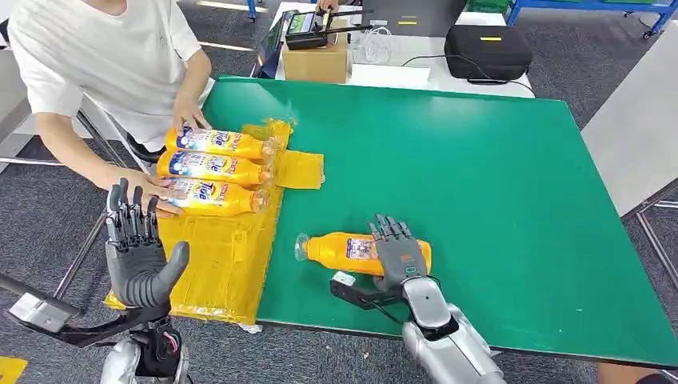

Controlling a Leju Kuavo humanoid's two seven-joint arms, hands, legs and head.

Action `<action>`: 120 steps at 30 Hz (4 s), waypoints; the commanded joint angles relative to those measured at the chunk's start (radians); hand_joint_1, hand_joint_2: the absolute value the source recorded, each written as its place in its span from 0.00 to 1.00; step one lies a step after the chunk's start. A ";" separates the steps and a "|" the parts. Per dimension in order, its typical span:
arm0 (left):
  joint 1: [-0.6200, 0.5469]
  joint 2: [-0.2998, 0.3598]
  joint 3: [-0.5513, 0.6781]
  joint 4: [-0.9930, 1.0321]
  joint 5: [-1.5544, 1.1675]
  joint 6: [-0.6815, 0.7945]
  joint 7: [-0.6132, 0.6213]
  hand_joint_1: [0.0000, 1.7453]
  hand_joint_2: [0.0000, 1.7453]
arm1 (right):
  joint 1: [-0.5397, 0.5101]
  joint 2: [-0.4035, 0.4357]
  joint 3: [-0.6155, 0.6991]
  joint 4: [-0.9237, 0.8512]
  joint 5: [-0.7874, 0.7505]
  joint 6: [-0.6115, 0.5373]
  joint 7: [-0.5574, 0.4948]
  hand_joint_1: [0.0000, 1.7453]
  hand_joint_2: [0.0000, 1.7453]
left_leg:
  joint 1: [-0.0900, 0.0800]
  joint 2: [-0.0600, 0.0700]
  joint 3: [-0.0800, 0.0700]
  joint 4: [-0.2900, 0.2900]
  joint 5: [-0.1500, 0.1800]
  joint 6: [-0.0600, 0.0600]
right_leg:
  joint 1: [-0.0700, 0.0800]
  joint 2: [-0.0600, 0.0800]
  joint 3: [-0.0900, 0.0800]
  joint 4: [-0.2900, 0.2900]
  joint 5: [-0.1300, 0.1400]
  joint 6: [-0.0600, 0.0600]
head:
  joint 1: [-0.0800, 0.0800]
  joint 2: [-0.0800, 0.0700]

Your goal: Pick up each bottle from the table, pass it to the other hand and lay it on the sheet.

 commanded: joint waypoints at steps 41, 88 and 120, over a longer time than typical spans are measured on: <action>-0.082 0.042 -0.008 0.051 -0.018 0.013 0.070 0.00 1.00 | -0.015 -0.038 -0.182 0.060 -0.394 0.015 -0.330 1.00 1.00 | 0.001 -0.005 0.011 -0.001 0.001 0.002 | 0.001 -0.005 0.013 -0.003 0.000 -0.003 | 0.000 0.000; -0.146 0.102 -0.300 0.427 0.022 -0.012 0.147 0.00 1.00 | -0.051 0.233 0.071 0.091 -0.893 -0.098 -0.736 1.00 1.00 | 0.001 0.000 0.003 -0.003 0.000 0.002 | 0.002 0.001 0.003 -0.002 0.000 -0.005 | 0.000 0.000; -0.153 0.091 -0.268 0.337 0.175 -0.039 0.147 0.00 1.00 | -0.059 0.247 0.211 0.264 -0.851 -0.085 -0.681 0.97 1.00 | 0.001 -0.003 0.000 -0.002 0.000 0.002 | 0.002 -0.003 0.001 -0.002 0.000 -0.004 | 0.000 0.000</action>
